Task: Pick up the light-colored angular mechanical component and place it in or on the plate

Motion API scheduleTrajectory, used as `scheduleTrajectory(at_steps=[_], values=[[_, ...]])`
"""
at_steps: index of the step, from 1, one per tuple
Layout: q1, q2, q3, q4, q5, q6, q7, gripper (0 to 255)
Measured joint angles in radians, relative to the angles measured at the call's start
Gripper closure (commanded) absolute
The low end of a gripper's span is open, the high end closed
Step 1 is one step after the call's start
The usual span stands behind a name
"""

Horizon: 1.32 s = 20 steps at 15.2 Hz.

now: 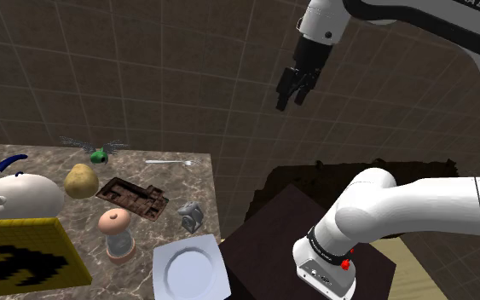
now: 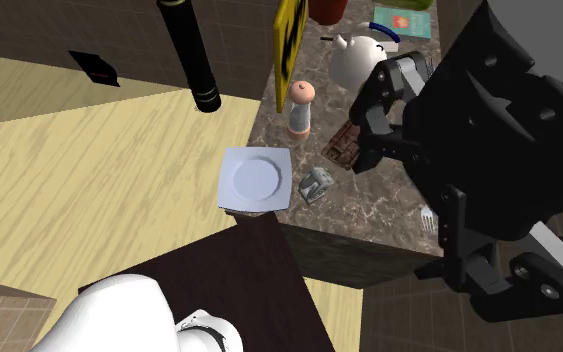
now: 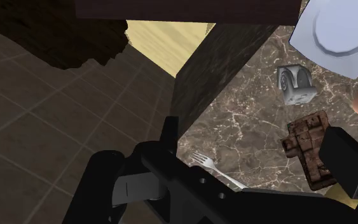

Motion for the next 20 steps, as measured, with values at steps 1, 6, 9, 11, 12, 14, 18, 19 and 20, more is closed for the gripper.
scheduleTrajectory(at_steps=[1,6,9,11,12,14,18,19,20], values=[[0.0,0.0,0.0,0.0,0.0,0.0,0.0,0],[0.018,-0.02,0.056,-0.13,0.034,0.13,0.04,0],[0.03,-0.008,0.097,-0.204,0.057,0.229,0.065,0],[0.041,0.003,0.129,-0.262,0.076,0.307,0.084,0],[0.047,0.012,0.144,-0.278,0.085,0.339,0.095,0],[0.057,0.029,0.177,-0.32,0.103,0.407,0.115,0],[0.076,0.108,0.252,-0.395,0.137,0.581,0.159,0],[0.079,0.131,0.27,-0.407,0.143,0.622,0.17,0],[0.081,0.163,0.292,-0.409,0.148,0.661,0.185,0]])
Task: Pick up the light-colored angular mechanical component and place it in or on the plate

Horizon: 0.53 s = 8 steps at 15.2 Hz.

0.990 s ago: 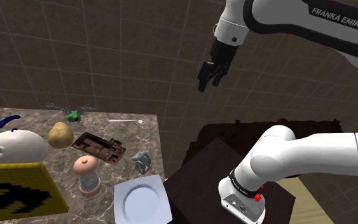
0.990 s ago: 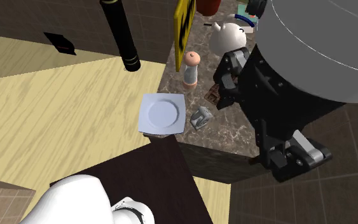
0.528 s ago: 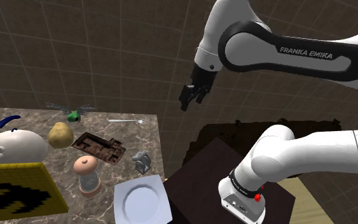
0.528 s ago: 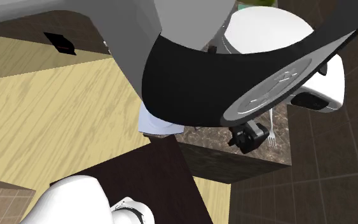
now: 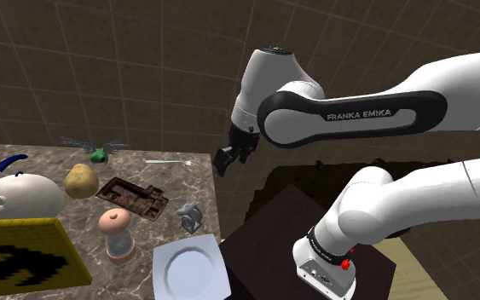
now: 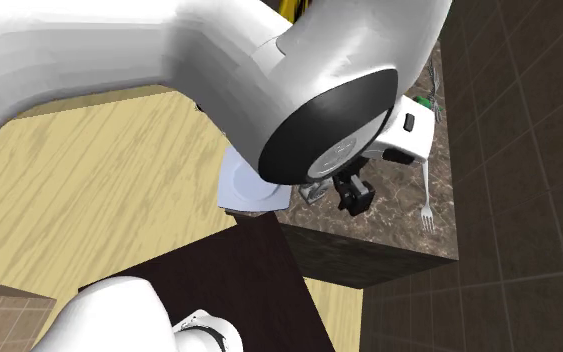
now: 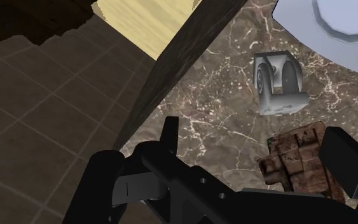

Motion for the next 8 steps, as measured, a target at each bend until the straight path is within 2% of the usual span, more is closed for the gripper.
scheduleTrajectory(at_steps=[4,8], values=[[0.0,0.118,0.076,-0.033,0.008,0.17,0.05,0],[-0.029,0.273,0.163,-0.03,-0.028,0.339,0.125,0]])
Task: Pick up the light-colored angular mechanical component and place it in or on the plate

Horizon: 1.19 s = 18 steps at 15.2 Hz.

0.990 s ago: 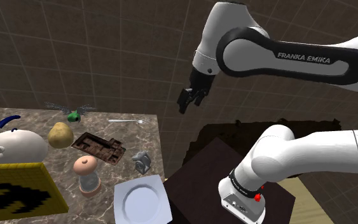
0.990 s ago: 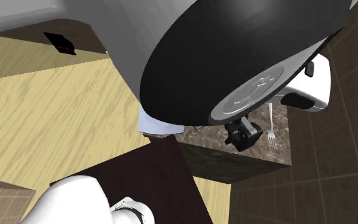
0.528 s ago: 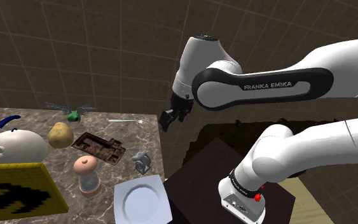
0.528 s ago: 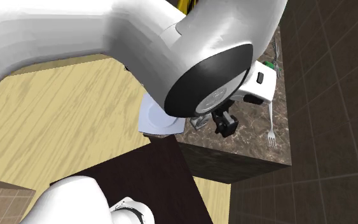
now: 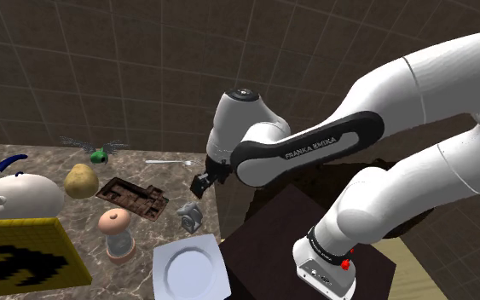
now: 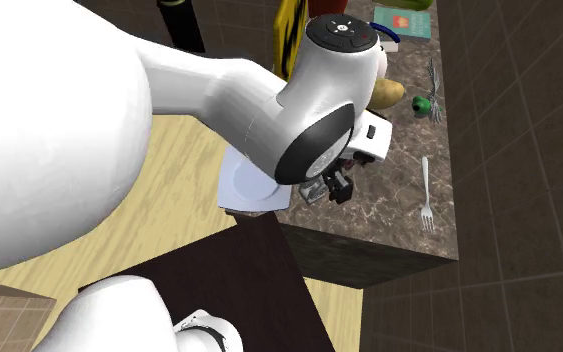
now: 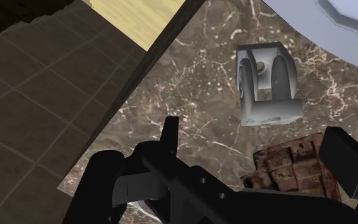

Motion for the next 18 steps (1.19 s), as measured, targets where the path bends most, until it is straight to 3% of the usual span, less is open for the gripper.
scheduleTrajectory(at_steps=[2,7,13,18], values=[[-0.02,0.075,0.049,-0.005,-0.039,0.085,0.056,0],[-0.126,0.316,0.162,0.051,-0.307,0.253,0.298,0],[-0.141,0.463,0.129,0.077,-0.573,0.331,0.493,0],[-0.131,0.492,0.107,0.081,-0.635,0.346,0.537,0]])
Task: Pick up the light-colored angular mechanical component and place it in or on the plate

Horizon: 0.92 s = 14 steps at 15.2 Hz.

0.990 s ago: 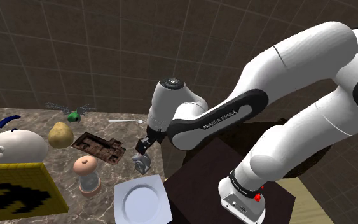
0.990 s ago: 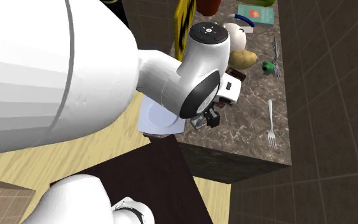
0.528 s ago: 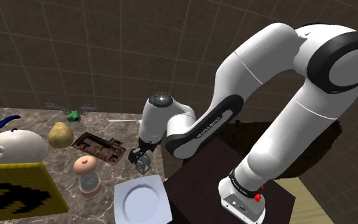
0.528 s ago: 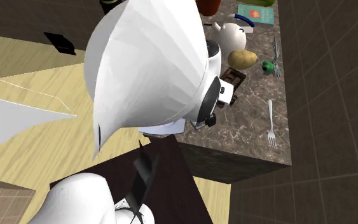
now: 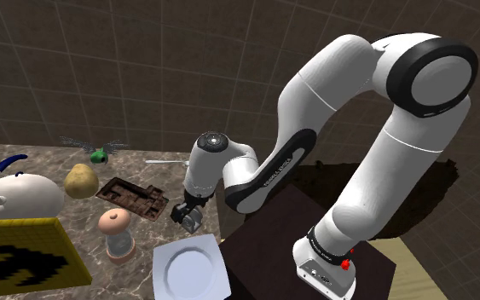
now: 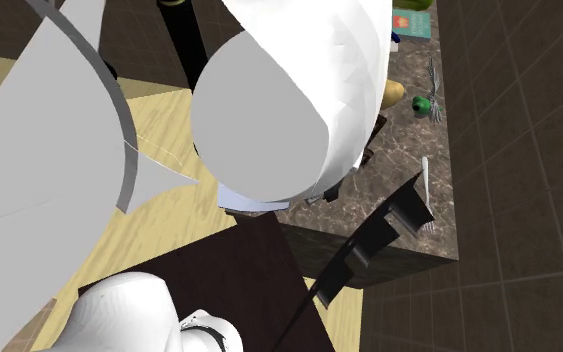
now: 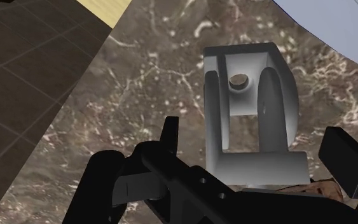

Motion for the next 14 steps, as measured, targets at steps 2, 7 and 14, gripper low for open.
scheduleTrajectory(at_steps=[2,7,14], values=[[0.0,0.001,-0.001,0.0,-0.002,0.001,0.002,0],[0.0,-0.001,-0.001,0.001,-0.002,0.001,0.002,255],[-0.005,-0.01,0.007,0.0,0.018,-0.005,-0.014,255]])
